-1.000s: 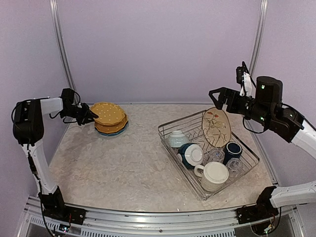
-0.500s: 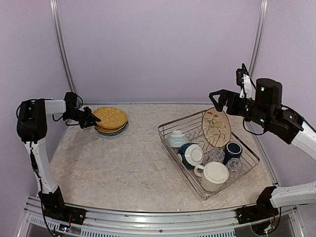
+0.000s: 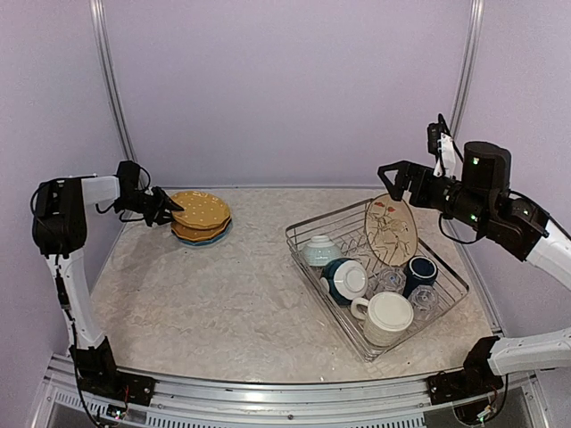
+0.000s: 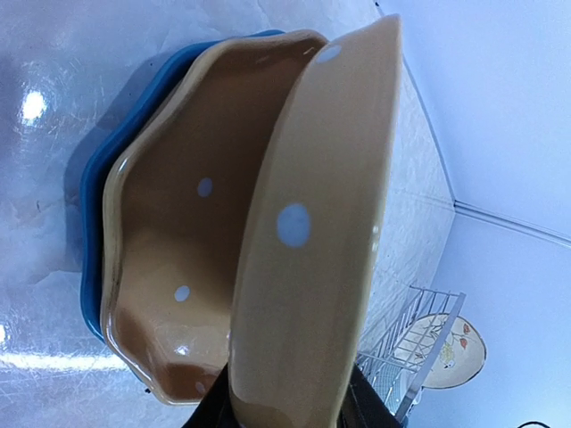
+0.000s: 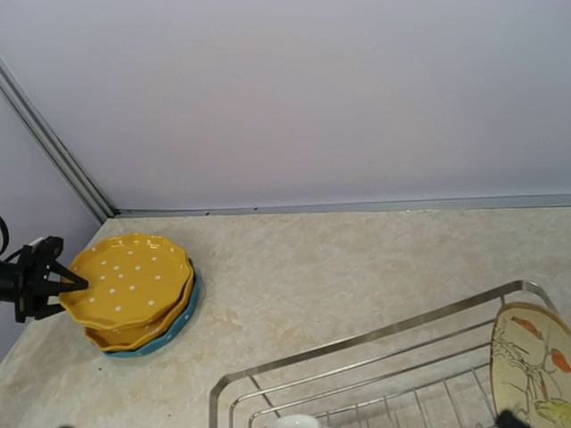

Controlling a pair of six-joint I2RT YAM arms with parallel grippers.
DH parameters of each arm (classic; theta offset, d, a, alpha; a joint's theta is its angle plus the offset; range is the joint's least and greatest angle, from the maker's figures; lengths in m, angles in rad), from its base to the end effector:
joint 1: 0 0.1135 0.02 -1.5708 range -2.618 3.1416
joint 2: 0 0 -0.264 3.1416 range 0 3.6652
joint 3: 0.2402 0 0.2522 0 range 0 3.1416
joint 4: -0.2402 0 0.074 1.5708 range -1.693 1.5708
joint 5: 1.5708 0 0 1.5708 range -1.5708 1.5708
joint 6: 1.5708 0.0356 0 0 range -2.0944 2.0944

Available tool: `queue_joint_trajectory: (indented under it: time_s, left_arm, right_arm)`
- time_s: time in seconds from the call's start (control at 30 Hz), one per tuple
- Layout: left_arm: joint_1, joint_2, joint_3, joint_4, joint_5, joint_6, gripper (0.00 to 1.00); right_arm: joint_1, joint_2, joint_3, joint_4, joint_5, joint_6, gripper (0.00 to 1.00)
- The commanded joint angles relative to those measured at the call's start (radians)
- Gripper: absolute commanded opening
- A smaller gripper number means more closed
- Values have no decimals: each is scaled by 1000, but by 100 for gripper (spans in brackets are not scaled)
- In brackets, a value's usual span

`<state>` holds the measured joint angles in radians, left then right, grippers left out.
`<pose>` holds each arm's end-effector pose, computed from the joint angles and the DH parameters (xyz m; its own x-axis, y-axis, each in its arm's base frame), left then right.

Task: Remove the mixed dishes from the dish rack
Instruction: Place the plate on the plate.

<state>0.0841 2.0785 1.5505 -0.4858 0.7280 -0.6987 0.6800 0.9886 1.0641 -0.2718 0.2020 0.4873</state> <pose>0.4438 0.0136 0.1872 -0.8328 -0.5521 -0.0415 -0.3237 0.5463 -0.7725 0.1766 0.1336 0.3911 -0.3508 0.3063 -0.8850 -0.3381 0.8398 0.4247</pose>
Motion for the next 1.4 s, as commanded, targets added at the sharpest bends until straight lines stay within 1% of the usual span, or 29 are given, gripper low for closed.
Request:
queue_joint_trajectory:
  time_s: [0.0,0.3,0.43,0.57,0.73,0.8,0.87,1.0,1.27,1.37]
  left_arm:
    - [-1,24,54,-5,23,28,33]
    - [0,36,73,-60,-2,32,42]
    - [7,78,99,-83,28,24,43]
    - [10,86,102,-103,3,30,44]
    - [10,80,109,-130,-31,41,49]
    - [8,76,114,-150,-53,48,53]
    - [8,72,124,-171,-78,57,59]
    - [6,59,136,-202,-108,77,67]
    - [7,30,168,-267,-182,109,76]
    - [8,16,171,-282,-202,111,77]
  right_arm:
    - [-5,-25,-14,11,-1,-3,100]
    - [-5,-36,-16,1,7,-4,100]
    - [-5,-43,-17,-3,16,-6,100]
    - [-5,-50,-25,-1,23,-4,100]
    - [-5,-52,-30,3,20,-3,100]
    - [-5,-50,-31,2,19,-3,100]
    - [-6,-52,-31,2,20,-3,100]
    - [-6,-54,-29,-4,23,-3,100]
    - [-6,-43,-23,-29,42,-5,100]
    - [-6,-37,-18,-51,60,-9,100]
